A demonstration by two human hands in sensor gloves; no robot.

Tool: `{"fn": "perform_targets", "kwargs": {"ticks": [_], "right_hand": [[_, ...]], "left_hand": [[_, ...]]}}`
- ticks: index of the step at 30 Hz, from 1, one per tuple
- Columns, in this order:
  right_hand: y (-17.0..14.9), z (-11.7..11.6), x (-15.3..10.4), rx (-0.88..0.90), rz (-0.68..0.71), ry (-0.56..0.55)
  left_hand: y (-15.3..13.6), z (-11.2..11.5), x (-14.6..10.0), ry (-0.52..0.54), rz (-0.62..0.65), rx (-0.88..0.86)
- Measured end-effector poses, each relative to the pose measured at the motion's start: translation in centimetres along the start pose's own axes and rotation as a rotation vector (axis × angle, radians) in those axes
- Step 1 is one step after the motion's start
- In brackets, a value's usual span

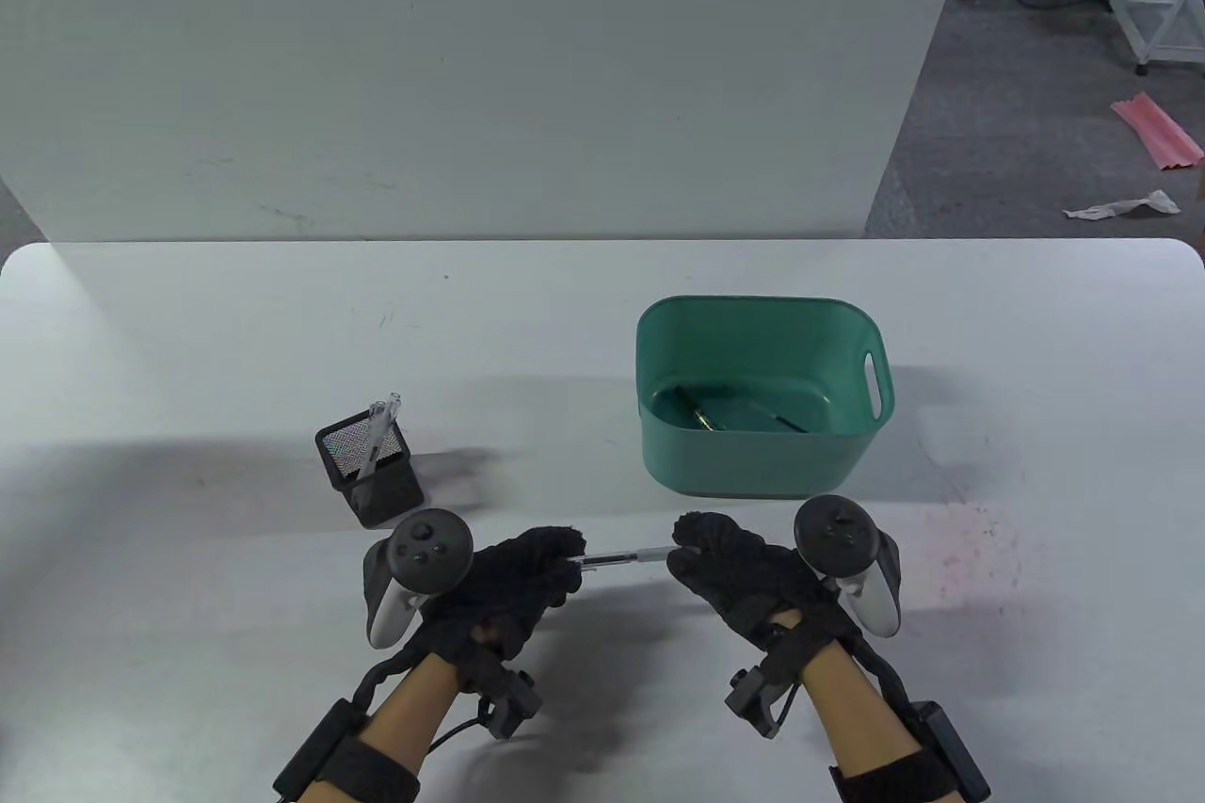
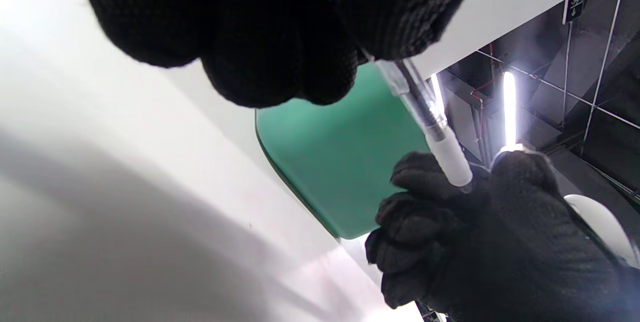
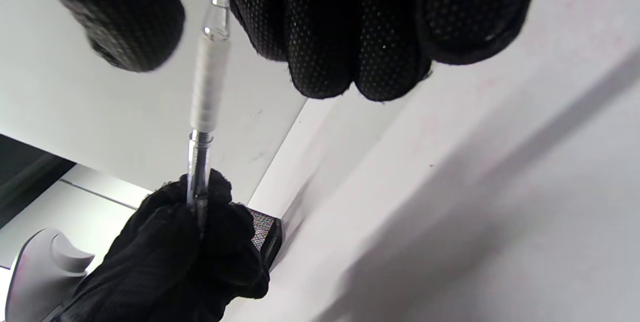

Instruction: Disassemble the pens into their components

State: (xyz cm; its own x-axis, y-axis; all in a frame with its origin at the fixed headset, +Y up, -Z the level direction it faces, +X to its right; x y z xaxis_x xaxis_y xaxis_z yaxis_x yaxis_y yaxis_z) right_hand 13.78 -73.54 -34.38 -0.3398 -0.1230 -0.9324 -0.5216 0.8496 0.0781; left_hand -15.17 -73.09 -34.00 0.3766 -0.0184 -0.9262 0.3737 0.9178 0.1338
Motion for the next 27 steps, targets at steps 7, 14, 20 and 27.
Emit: {"fn": "perform_targets", "kwargs": {"ticks": [7,14,20,27], "right_hand": [[0.4,0.2,0.1,0.003,0.031,-0.008],[-0.1,0.2,0.1,0.047,-0.016,-0.038],[0.0,0.6,0.1,0.028,0.014,-0.056],[0.2,1.4,-0.2,0.030,0.028,-0.101]], "left_hand": [[0.0,0.0,0.0,-0.005,-0.003,-0.006],[0.0,0.2,0.1,-0.016,-0.003,-0.018],[-0.2,-0.1,0.1,-0.014,-0.012,-0.033],[-1.3,-0.8,0.1,-0.021,-0.050,-0.091]]}}
Point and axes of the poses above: the tracker on the back of each hand, its own y axis roughly to the thumb side, its own x axis roughly from the wrist to the fingertips, z = x × y, the point moved 3 cm from there along x, roughly from the wrist to the fingertips, and after that the axes turned 8 degrees about -x, right-handed, at the moved point
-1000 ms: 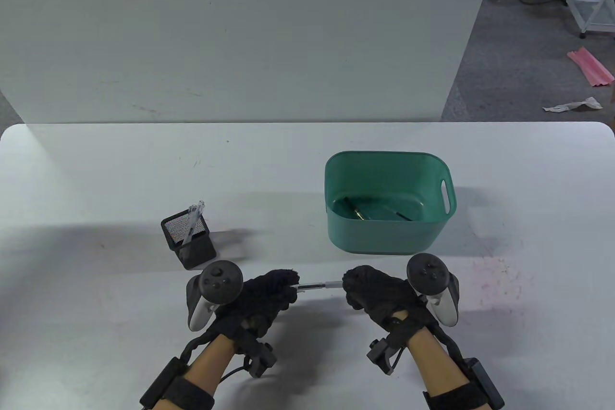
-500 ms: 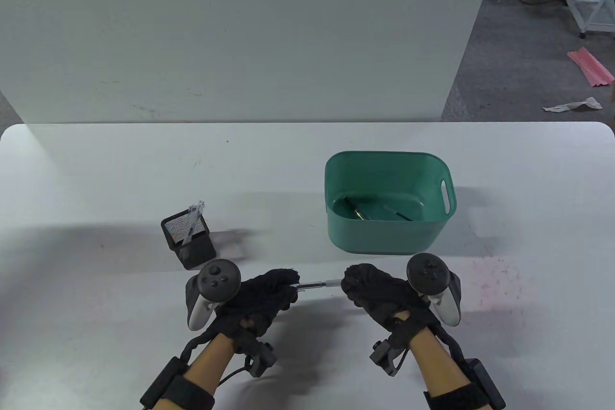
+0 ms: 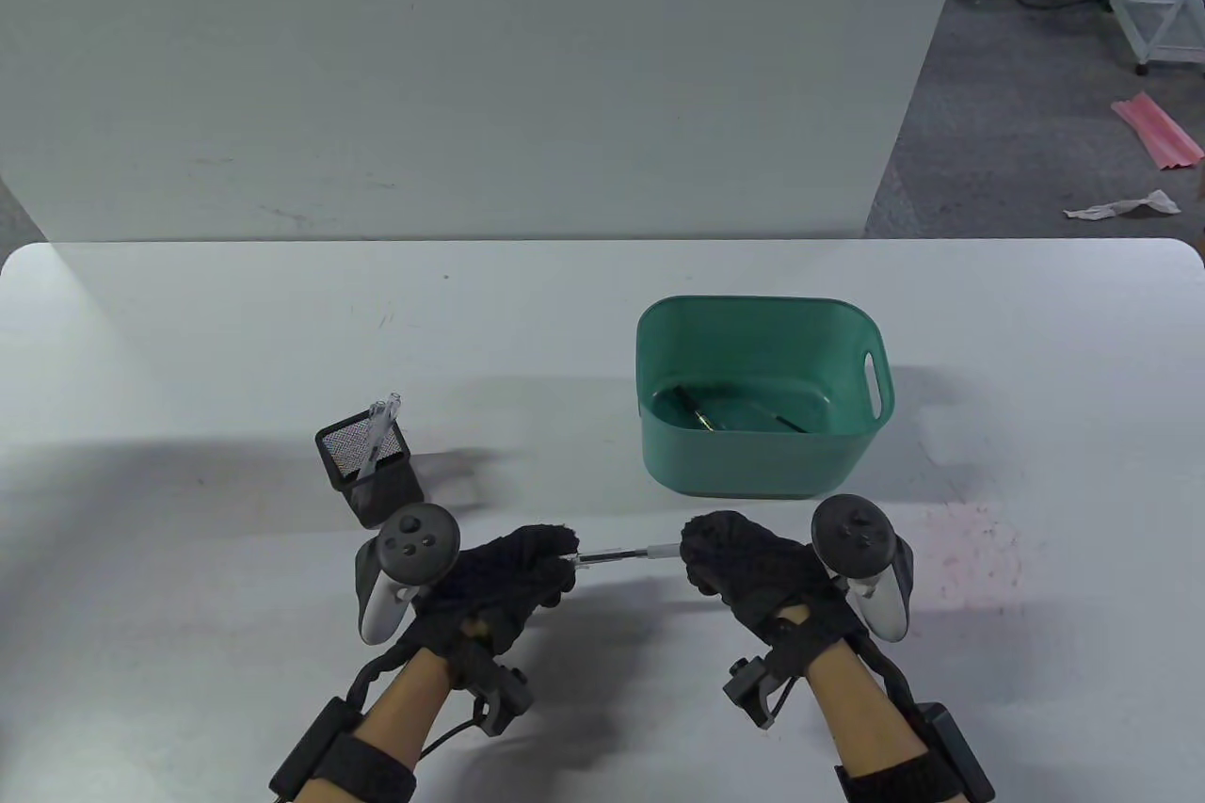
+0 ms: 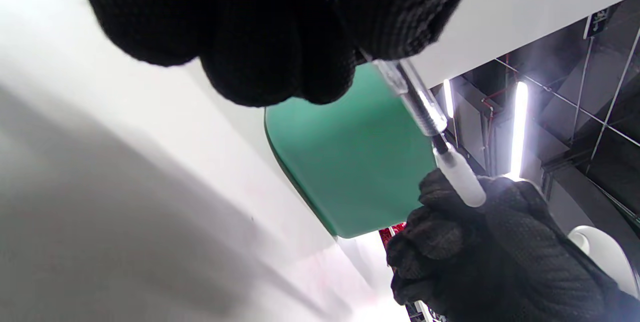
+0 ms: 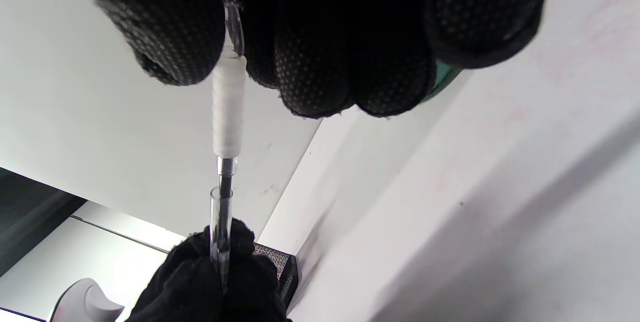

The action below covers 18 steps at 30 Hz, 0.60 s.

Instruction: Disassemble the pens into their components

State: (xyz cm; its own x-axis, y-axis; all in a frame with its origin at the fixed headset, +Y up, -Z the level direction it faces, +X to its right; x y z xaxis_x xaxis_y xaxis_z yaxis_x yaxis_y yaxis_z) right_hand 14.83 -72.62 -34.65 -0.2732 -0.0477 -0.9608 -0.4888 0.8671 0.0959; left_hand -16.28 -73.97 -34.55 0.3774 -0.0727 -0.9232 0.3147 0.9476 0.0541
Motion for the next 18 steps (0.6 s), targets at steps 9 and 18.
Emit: {"fn": "perform_targets", "kwargs": {"ticks": [9,18], "right_hand": [[0.2,1.1,-0.4,0.020,0.010,-0.066],[0.0,2.5,-0.7,0.044,0.008,-0.134]], "left_hand": [[-1.4,-1.2,-0.1,-0.004,-0.057,-0.063],[-2.4,-2.6,-0.2,0.043,-0.087,-0.109]]}}
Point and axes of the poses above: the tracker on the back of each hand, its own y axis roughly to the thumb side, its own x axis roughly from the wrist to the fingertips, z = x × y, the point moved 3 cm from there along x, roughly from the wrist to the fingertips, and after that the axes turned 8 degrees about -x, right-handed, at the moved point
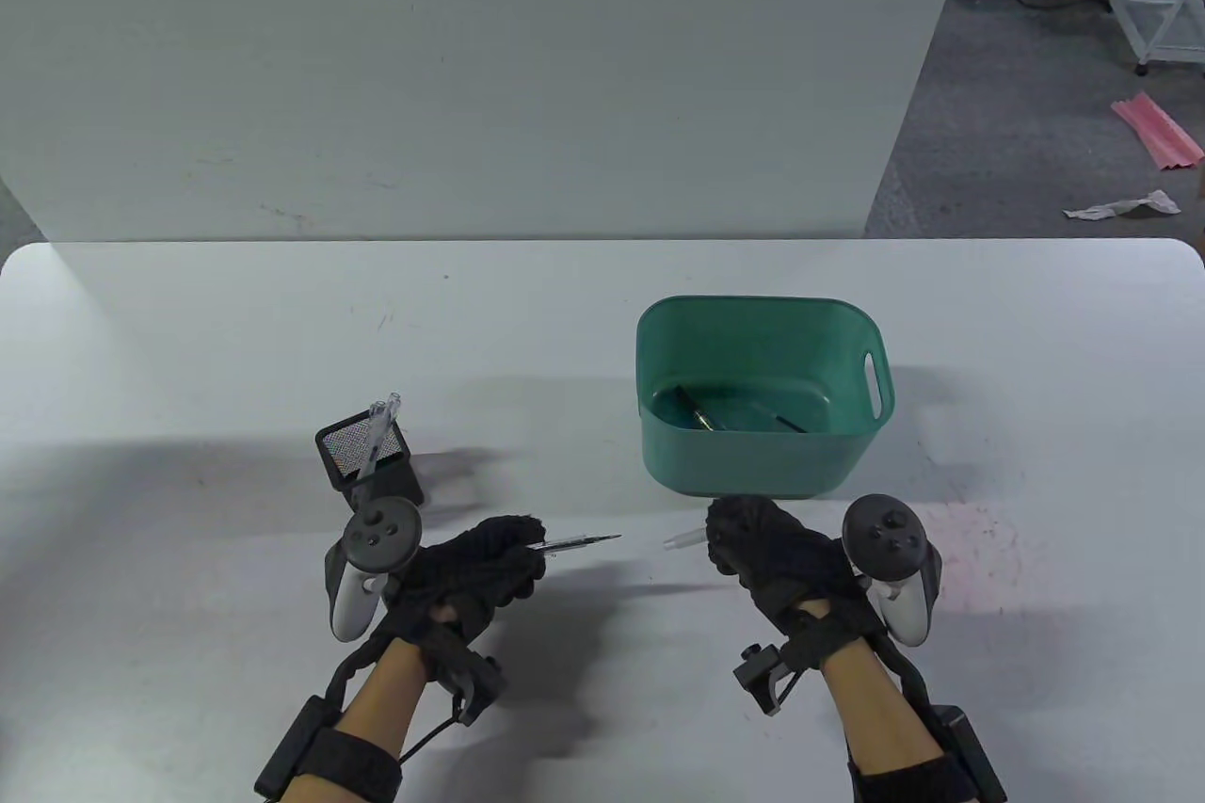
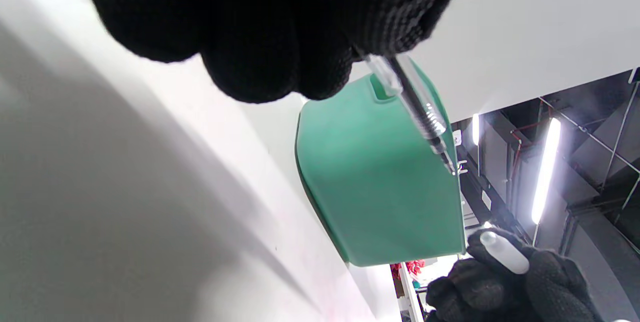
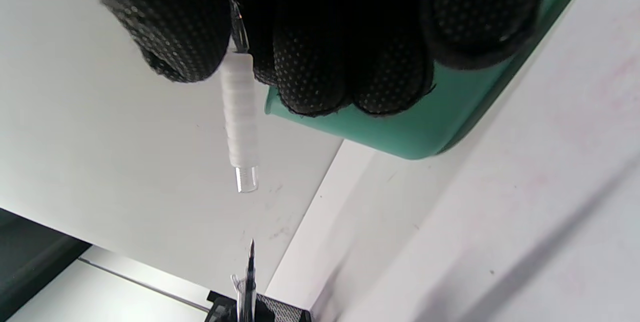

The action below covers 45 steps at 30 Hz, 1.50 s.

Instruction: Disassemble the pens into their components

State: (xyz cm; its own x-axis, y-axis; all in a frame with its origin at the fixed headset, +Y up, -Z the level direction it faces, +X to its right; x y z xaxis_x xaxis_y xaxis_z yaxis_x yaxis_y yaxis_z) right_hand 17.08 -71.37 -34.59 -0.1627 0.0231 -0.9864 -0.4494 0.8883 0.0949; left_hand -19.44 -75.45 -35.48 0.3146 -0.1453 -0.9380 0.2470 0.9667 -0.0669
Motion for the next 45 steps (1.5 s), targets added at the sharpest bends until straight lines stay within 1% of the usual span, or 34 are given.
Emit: {"fn": "perform_targets", "kwargs": {"ticks": [2,5,7,11,15,20,23,27,30,34,37,41,45], "right_hand": [[0.2,0.4,-0.1,0.001,0.006,-0.021],[0.8,1.5,-0.2,-0.047,0.018,-0.085],[1.4,2.4,-0.3,-0.098,0.035,-0.137],[2.5,4.5,-0.1,-0.127,0.039,-0.249],[4.3,6.6,0.8,-0.183,0.011,-0.364],[6.6,7.8,2.9,-0.295,-0.012,-0.452],[7.6,7.6,4.7,-0.368,-0.061,-0.435],[8.4,6.4,7.2,-0.489,-0.137,-0.396],[8.7,5.7,8.7,-0.570,-0.202,-0.366],[8.6,5.0,10.1,-0.621,-0.282,-0.349],[8.4,4.6,10.7,-0.643,-0.309,-0.344],[8.6,4.2,10.8,-0.639,-0.288,-0.335],[9.6,4.0,9.9,-0.653,-0.184,-0.322]], "left_hand": [[0.0,-0.2,0.0,0.008,-0.002,-0.008],[0.2,-0.5,-0.2,0.027,-0.008,-0.001],[0.4,-0.7,-0.4,0.041,-0.006,0.008],[0.9,-1.3,-0.7,0.067,0.003,0.015],[1.3,-1.8,-0.9,0.088,0.012,0.052],[1.6,-2.0,-1.0,0.096,0.023,0.096],[1.6,-2.1,-1.0,0.094,0.022,0.117],[2.0,-1.9,-1.1,0.085,0.033,0.178],[2.2,-1.9,-1.2,0.082,0.041,0.188],[2.1,-1.9,-1.1,0.075,0.044,0.190],[2.1,-1.9,-1.0,0.074,0.046,0.200],[2.1,-2.0,-1.0,0.077,0.052,0.201],[2.1,-2.0,-1.0,0.080,0.054,0.200]]}}
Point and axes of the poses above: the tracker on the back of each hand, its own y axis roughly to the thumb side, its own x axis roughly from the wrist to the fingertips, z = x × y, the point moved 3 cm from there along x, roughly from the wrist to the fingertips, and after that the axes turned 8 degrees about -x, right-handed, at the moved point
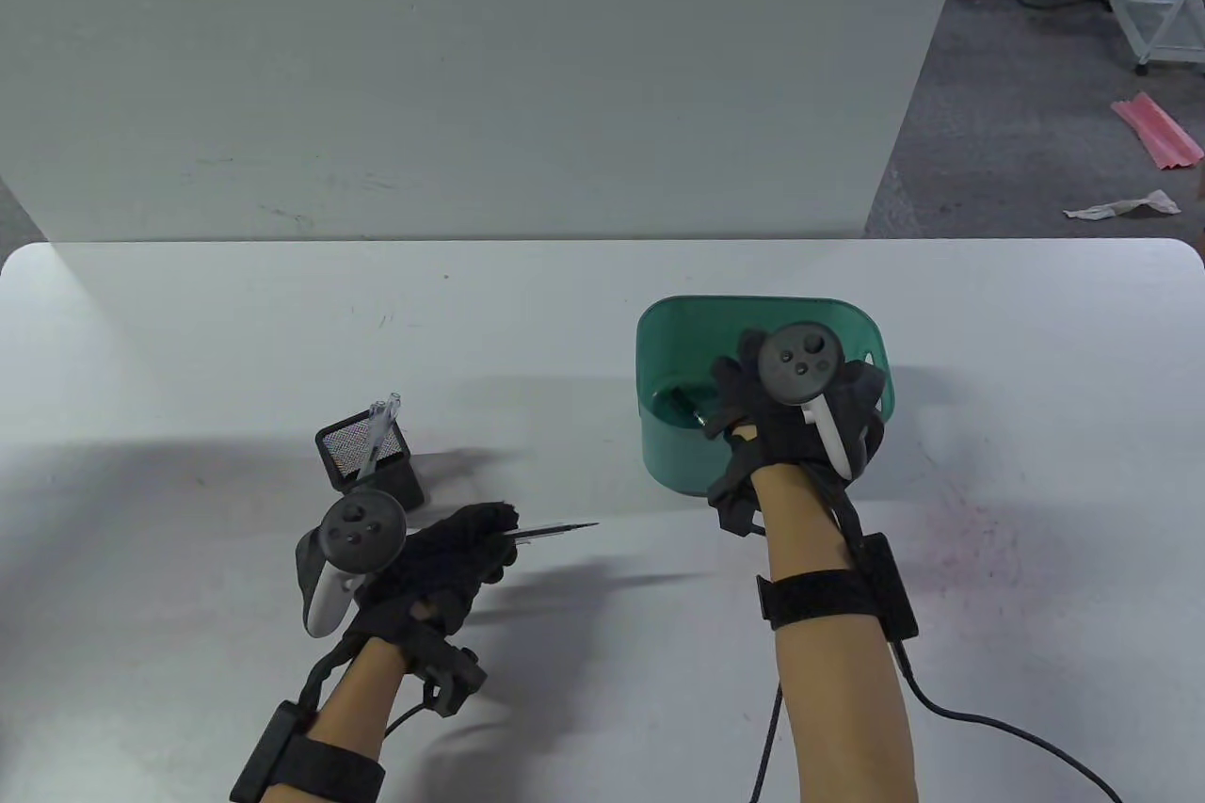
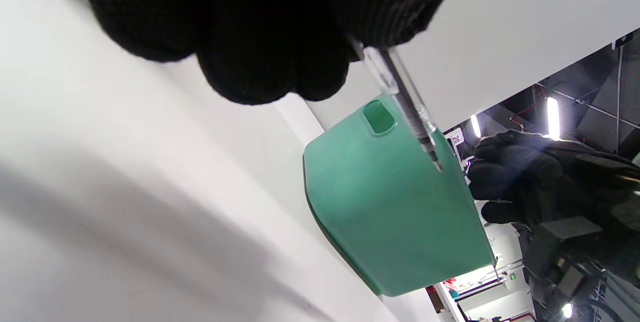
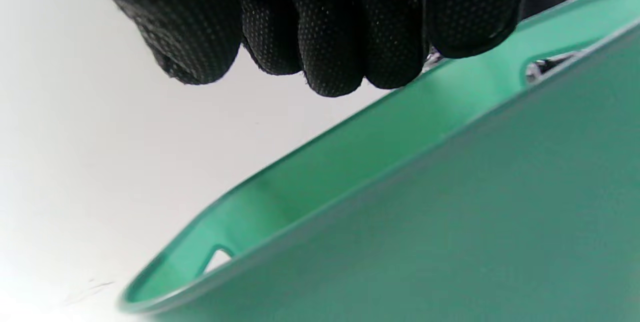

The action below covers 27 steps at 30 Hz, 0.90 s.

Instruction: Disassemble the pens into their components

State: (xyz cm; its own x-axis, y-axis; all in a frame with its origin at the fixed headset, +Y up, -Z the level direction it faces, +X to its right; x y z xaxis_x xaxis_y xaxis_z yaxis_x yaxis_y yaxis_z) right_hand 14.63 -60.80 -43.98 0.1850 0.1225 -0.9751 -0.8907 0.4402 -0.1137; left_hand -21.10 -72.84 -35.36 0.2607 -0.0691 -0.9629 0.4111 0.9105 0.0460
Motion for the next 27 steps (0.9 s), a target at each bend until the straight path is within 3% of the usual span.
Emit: {"fn": "perform_targets", "kwargs": {"ticks": [8,13,19,27], "right_hand": [[1.6,2.3,-4.7,0.036,0.310,-0.127],[1.7,1.9,-8.1,0.079,0.433,-0.121],[1.0,-1.6,-10.6,0.121,0.519,-0.006],[-0.3,-7.1,-11.3,0.198,0.573,0.215]], "left_hand": [[0.1,0.2,0.0,-0.005,0.004,0.014],[0.2,0.4,0.0,-0.017,0.007,0.025],[0.6,1.0,-0.1,-0.037,0.025,0.035],[0.9,2.5,0.0,-0.083,0.030,0.054]]}}
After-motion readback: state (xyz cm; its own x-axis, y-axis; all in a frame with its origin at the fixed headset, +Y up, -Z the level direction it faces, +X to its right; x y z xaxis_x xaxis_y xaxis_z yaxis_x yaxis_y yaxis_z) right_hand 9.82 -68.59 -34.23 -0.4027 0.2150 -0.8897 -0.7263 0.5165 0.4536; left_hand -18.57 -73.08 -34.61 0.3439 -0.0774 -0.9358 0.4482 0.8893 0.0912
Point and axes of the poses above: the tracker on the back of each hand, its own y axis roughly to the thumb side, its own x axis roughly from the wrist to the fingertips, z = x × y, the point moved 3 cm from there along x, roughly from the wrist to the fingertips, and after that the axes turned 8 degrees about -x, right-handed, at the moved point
